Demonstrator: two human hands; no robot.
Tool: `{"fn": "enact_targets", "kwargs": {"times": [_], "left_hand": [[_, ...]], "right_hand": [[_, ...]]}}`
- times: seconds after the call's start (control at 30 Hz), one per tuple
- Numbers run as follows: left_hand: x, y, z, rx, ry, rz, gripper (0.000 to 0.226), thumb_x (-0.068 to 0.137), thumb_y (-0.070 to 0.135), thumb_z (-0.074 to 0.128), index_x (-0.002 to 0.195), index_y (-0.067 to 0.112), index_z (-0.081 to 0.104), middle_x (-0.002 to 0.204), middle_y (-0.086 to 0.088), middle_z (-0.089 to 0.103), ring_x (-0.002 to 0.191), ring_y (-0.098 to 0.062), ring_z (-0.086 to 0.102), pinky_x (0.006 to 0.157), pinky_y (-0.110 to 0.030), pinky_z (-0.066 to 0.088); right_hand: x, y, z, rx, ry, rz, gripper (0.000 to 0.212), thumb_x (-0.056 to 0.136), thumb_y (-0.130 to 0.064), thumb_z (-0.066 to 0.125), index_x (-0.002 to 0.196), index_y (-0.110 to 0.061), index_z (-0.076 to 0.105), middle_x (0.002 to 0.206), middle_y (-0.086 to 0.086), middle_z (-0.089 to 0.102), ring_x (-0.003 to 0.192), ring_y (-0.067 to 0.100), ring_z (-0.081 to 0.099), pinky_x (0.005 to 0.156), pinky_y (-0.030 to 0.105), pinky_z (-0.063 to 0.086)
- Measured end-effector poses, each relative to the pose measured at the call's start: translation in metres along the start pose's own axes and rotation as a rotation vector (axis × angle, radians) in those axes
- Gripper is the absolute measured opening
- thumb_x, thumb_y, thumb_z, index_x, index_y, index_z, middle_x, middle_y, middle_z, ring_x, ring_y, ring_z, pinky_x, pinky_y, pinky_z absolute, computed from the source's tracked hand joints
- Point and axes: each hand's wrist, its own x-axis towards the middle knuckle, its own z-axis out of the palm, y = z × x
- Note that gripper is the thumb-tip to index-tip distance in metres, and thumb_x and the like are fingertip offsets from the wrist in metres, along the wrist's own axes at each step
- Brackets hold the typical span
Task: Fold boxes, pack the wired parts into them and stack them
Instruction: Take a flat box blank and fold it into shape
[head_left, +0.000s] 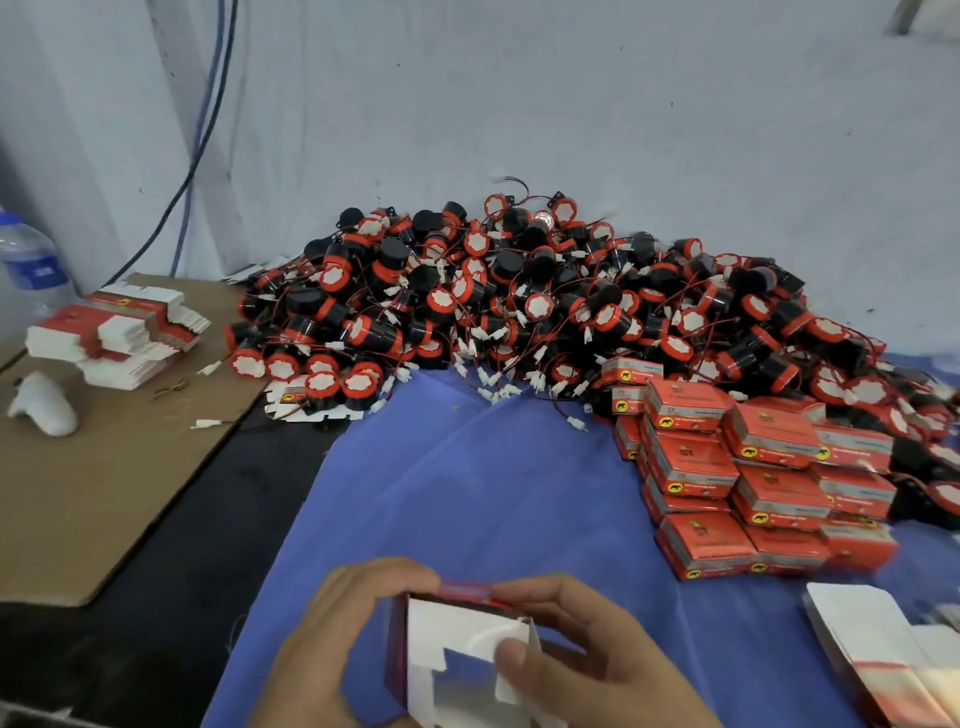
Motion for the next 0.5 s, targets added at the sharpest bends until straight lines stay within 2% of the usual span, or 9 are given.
{"fn": "enact_targets", "kwargs": {"times": [0.03,0.07,0.13,0.2,0.27,0.3,0.33,0.43,0.5], "left_hand": [[-0.002,0.001,-0.002,0.021,-0.018,0.048,0.071,0.048,0.054,0.087,0.114,0.061,0.060,0.123,0.028,0.061,0.124,0.003,0.052,0.104,-0.014,0.037],[0.003,-0.004,-0.003,0.089,-0.041,0.095,0.073,0.051,0.070,0.078,0.119,0.069,0.051,0.126,0.033,0.057,0.124,0.006,0.050,0.102,-0.009,0.035],[-0.001,-0.017,-0.002,0.166,-0.004,0.091,0.072,0.060,0.086,0.065,0.127,0.066,0.049,0.128,0.031,0.059,0.125,0.005,0.050,0.100,-0.007,0.036],[-0.003,-0.017,0.004,0.112,0.005,0.103,0.068,0.061,0.083,0.068,0.124,0.063,0.055,0.124,0.026,0.062,0.122,0.002,0.052,0.095,-0.012,0.043],[-0.004,-0.014,0.010,0.032,-0.043,0.056,0.051,0.052,0.077,0.077,0.100,0.065,0.066,0.110,0.013,0.068,0.105,-0.003,0.059,0.081,-0.008,0.045],[-0.004,-0.012,0.012,0.057,-0.059,0.022,0.043,0.049,0.076,0.081,0.086,0.059,0.070,0.101,0.005,0.068,0.095,-0.003,0.060,0.074,-0.004,0.044],[-0.007,-0.010,0.013,0.034,-0.061,-0.016,0.038,0.050,0.073,0.083,0.082,0.054,0.073,0.101,0.003,0.065,0.095,0.000,0.058,0.074,-0.002,0.045],[-0.013,-0.006,0.017,0.176,-0.024,0.182,0.022,0.070,0.067,0.067,0.089,0.058,0.071,0.124,0.015,0.055,0.121,0.009,0.044,0.097,0.000,0.030],[-0.017,-0.001,0.018,0.184,-0.010,0.216,0.020,0.073,0.066,0.065,0.089,0.056,0.070,0.126,0.023,0.053,0.123,0.005,0.044,0.099,-0.003,0.029]], "right_hand": [[-0.001,-0.001,0.000,-0.031,0.036,0.003,0.022,0.091,-0.014,0.073,0.109,-0.025,0.072,0.109,-0.010,0.076,0.097,0.012,0.074,0.080,0.016,0.053],[-0.001,-0.001,-0.001,-0.074,0.071,0.007,0.021,0.091,-0.014,0.073,0.108,-0.026,0.071,0.106,-0.012,0.076,0.094,0.009,0.074,0.080,0.015,0.052],[-0.002,-0.001,-0.001,-0.182,0.107,0.016,0.022,0.090,-0.017,0.073,0.107,-0.031,0.071,0.101,-0.017,0.076,0.093,0.001,0.073,0.081,0.013,0.052],[-0.002,-0.001,0.000,-0.238,0.117,0.019,0.021,0.091,-0.017,0.072,0.105,-0.033,0.070,0.099,-0.019,0.075,0.091,0.000,0.072,0.081,0.015,0.054],[-0.003,0.000,0.000,-0.277,0.124,0.012,0.021,0.092,-0.017,0.070,0.104,-0.034,0.069,0.098,-0.019,0.075,0.089,0.001,0.072,0.080,0.015,0.053],[-0.003,0.000,0.000,-0.277,0.123,0.020,0.021,0.092,-0.017,0.070,0.104,-0.033,0.069,0.098,-0.019,0.074,0.090,0.001,0.072,0.080,0.015,0.053],[-0.004,0.000,-0.001,-0.278,0.119,0.021,0.022,0.092,-0.015,0.069,0.104,-0.033,0.069,0.098,-0.020,0.074,0.090,0.000,0.072,0.080,0.014,0.052],[-0.009,-0.002,-0.004,-0.250,0.092,0.043,0.029,0.092,-0.013,0.070,0.098,-0.041,0.071,0.100,-0.020,0.073,0.089,0.005,0.073,0.081,0.016,0.053],[-0.012,-0.002,-0.006,-0.212,0.071,0.059,0.031,0.092,-0.015,0.071,0.093,-0.046,0.071,0.102,-0.018,0.073,0.088,0.009,0.074,0.080,0.019,0.055]]}}
